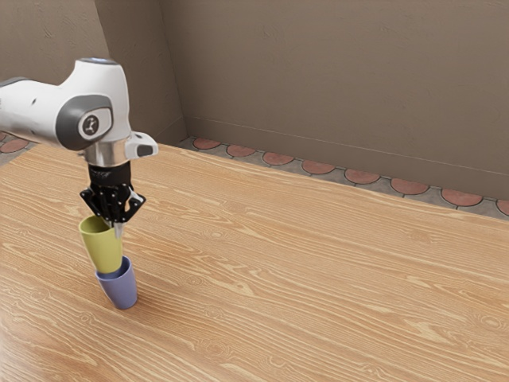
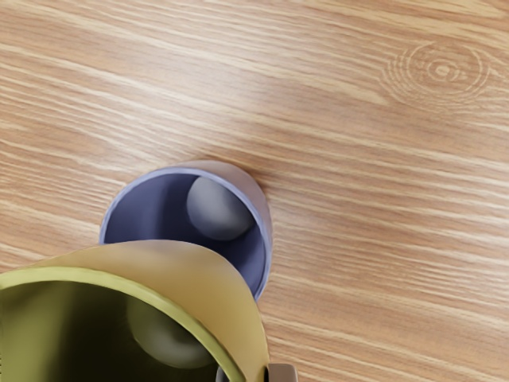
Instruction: Place the left cup onto the right cup
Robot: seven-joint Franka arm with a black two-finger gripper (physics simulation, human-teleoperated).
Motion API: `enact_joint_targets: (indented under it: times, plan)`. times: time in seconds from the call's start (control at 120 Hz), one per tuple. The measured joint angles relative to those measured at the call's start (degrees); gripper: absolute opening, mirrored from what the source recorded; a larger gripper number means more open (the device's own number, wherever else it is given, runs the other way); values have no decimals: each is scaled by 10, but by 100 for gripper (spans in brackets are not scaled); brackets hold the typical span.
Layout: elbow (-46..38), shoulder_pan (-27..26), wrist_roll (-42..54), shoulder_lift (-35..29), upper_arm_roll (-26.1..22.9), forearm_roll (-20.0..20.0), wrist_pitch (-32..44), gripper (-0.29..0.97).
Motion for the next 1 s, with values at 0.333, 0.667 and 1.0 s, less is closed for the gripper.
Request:
enact_joint_targets:
  times: [0.333,0.667,1.0]
  plan:
    - [1,-3,-5,8,3,2,8,-11]
    - [10,-8,-7,26,9,9,10,-11]
    - [16,-10,-9,44,11,11,17,-11]
